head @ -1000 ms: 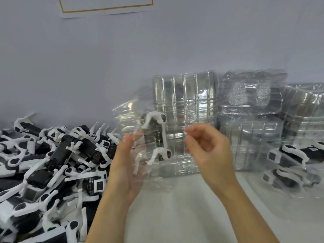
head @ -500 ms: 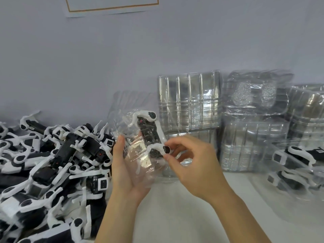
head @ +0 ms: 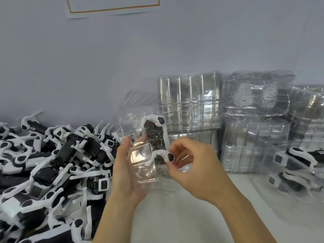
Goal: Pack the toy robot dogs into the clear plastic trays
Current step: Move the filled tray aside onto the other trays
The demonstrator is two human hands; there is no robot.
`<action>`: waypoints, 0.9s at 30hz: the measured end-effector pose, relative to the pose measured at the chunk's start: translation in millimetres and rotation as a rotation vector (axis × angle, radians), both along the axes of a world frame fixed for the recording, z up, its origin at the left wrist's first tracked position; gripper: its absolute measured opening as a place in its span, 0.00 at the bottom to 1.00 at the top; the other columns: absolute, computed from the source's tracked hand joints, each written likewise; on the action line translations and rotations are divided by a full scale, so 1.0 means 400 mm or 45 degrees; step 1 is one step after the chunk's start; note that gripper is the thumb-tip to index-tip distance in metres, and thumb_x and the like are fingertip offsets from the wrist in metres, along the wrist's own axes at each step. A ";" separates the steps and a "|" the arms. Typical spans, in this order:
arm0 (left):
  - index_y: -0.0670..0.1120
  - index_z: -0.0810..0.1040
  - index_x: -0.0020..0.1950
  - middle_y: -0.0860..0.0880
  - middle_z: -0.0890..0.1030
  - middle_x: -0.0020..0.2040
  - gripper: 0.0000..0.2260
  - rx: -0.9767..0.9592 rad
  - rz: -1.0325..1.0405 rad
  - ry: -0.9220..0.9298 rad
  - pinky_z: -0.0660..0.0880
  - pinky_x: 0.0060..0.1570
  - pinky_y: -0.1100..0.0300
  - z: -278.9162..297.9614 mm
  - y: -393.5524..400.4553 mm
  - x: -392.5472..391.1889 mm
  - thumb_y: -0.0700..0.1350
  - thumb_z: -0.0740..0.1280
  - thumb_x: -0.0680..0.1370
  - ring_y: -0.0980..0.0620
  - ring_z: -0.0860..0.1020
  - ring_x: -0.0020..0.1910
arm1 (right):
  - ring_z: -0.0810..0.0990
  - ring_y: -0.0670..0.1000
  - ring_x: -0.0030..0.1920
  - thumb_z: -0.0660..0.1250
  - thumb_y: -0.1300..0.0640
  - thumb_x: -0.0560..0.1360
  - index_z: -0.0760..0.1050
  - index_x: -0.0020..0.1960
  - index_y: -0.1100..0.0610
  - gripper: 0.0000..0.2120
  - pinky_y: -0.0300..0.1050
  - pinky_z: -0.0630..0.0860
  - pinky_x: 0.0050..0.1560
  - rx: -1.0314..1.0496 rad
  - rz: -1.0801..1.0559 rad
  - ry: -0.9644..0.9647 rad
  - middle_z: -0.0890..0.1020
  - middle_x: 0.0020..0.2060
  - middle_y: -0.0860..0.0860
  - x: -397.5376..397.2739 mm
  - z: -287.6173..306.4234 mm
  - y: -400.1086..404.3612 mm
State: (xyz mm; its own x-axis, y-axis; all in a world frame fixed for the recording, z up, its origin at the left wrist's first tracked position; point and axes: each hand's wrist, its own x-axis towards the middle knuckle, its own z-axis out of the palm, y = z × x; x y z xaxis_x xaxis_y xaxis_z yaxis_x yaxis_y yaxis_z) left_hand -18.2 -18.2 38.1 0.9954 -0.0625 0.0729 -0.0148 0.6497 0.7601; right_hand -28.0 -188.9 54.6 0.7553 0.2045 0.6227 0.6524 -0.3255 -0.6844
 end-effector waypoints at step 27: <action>0.53 0.87 0.44 0.49 0.87 0.47 0.17 0.219 -0.069 -0.012 0.81 0.31 0.55 0.002 -0.024 -0.024 0.60 0.72 0.61 0.51 0.84 0.36 | 0.81 0.44 0.45 0.72 0.59 0.76 0.81 0.54 0.52 0.07 0.36 0.78 0.47 0.130 -0.414 -0.334 0.81 0.44 0.42 0.005 0.036 0.000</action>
